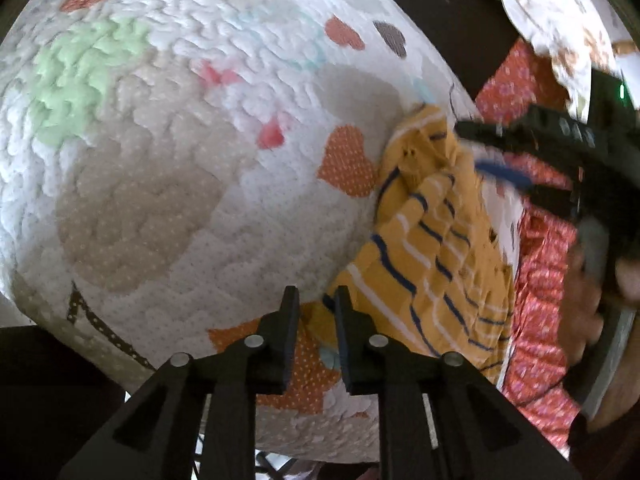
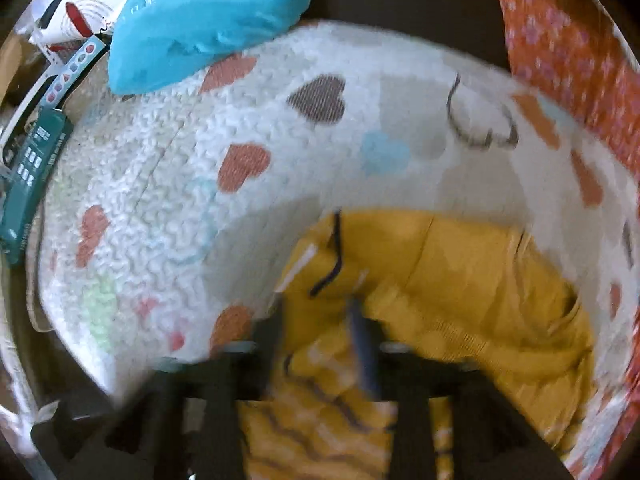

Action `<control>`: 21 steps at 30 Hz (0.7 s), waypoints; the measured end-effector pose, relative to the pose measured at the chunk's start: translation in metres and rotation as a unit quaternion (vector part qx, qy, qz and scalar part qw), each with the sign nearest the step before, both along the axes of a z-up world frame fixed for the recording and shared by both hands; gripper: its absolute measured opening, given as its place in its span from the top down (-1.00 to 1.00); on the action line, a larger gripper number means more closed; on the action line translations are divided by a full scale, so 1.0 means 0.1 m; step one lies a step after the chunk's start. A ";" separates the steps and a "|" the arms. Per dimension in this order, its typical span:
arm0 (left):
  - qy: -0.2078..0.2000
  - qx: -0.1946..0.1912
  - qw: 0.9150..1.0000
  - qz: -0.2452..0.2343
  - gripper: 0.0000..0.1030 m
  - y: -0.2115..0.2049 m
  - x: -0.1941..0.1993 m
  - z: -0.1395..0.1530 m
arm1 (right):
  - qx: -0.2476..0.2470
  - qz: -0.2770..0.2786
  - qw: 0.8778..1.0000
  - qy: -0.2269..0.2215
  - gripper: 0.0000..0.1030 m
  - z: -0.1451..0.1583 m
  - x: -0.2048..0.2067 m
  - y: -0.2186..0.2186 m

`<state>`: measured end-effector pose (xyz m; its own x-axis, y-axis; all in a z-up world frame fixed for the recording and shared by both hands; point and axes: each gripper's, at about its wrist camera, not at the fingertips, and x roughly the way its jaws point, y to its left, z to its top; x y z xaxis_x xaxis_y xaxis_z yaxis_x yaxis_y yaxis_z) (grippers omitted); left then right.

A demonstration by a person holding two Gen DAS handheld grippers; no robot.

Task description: Fold small clothes

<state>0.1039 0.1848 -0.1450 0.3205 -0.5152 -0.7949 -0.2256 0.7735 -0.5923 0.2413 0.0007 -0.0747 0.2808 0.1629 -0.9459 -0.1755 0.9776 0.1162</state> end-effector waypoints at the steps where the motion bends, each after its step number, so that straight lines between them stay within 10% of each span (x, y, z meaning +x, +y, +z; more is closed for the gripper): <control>1: 0.001 -0.004 1.000 0.013 0.57 0.04 0.01 0.00 | 0.008 -0.004 1.000 0.014 -0.21 -0.04 -0.04 0.01; 4: 0.007 -0.025 0.999 0.024 0.16 0.10 0.00 -0.02 | 0.005 -0.010 0.999 0.036 -0.21 -0.18 -0.11 0.13; 15: 0.026 -0.034 0.998 -0.047 -0.19 -0.35 0.07 -0.14 | -0.130 0.055 0.987 0.074 -0.66 -0.75 0.10 0.73; 17: 0.022 -0.021 0.998 -0.050 0.05 -0.40 0.07 -0.12 | -0.165 0.092 0.979 0.071 -0.39 -0.79 0.05 0.80; 19: 0.020 -0.015 0.998 -0.059 0.78 -0.45 0.07 -0.12 | -0.213 0.117 0.969 0.047 0.07 -0.78 -0.04 0.83; 21: 0.008 -0.012 0.998 -0.057 0.77 -0.54 0.07 -0.07 | -0.219 0.132 0.966 0.023 0.50 -0.70 -0.14 0.79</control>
